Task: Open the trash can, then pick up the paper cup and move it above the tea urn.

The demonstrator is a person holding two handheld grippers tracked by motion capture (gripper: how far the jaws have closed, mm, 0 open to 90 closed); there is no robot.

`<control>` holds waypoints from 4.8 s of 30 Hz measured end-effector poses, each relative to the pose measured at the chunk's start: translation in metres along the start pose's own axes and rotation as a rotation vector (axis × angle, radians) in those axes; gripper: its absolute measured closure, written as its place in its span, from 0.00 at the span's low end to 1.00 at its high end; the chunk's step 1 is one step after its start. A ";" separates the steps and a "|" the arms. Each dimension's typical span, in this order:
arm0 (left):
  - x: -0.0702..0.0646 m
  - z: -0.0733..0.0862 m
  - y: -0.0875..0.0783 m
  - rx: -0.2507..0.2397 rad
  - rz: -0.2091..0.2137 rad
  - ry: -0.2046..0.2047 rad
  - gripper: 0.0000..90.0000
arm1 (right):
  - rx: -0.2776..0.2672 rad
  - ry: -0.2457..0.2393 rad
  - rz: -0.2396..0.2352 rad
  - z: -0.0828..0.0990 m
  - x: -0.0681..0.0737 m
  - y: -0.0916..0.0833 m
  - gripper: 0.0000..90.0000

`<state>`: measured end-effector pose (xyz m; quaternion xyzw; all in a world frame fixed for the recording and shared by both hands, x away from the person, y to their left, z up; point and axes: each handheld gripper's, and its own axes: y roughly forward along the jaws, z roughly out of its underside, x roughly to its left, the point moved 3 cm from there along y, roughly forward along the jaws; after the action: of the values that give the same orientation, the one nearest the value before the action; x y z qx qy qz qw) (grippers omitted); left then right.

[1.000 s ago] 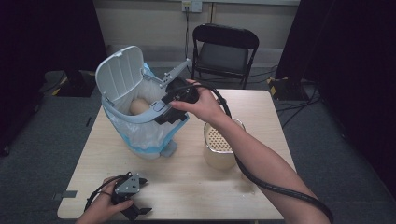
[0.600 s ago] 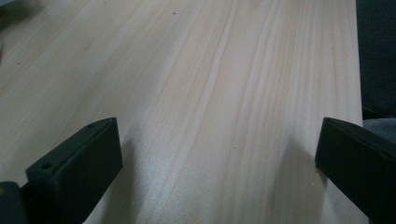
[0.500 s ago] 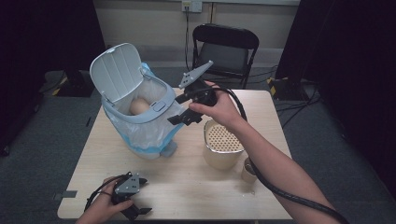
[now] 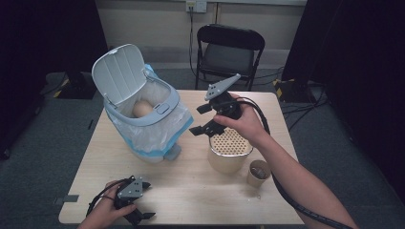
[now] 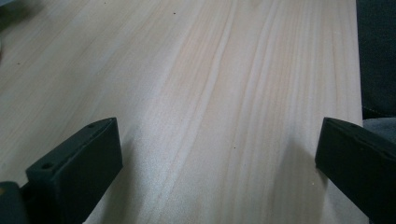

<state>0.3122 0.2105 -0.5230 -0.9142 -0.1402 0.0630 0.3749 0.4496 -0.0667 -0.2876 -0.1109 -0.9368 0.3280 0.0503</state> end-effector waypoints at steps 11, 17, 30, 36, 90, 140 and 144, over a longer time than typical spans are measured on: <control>0.000 0.000 0.001 -0.006 -0.002 -0.001 0.00 | -0.001 0.038 0.026 0.038 -0.001 -0.018 0.18; -0.001 0.000 0.001 -0.009 0.004 -0.009 0.00 | -0.008 0.052 0.039 0.055 -0.001 -0.027 0.18; -0.001 0.000 0.001 -0.010 0.001 -0.009 0.00 | -0.009 0.086 0.064 0.090 0.000 -0.039 0.18; -0.001 0.000 0.001 -0.010 0.002 -0.010 0.00 | -0.008 0.110 0.074 0.109 0.000 -0.043 0.18; -0.001 0.000 0.001 -0.012 0.001 -0.010 0.00 | -0.020 0.233 0.149 0.239 0.019 -0.091 0.16; -0.001 0.000 0.001 -0.008 0.002 -0.010 0.00 | -0.081 0.288 0.215 0.310 0.021 -0.054 0.17; -0.001 0.000 0.001 -0.012 0.001 -0.010 0.00 | -0.095 0.290 0.200 0.308 0.020 -0.048 0.18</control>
<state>0.3114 0.2097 -0.5239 -0.9161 -0.1421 0.0671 0.3689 0.3707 -0.2842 -0.4980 -0.2518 -0.9184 0.2673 0.1470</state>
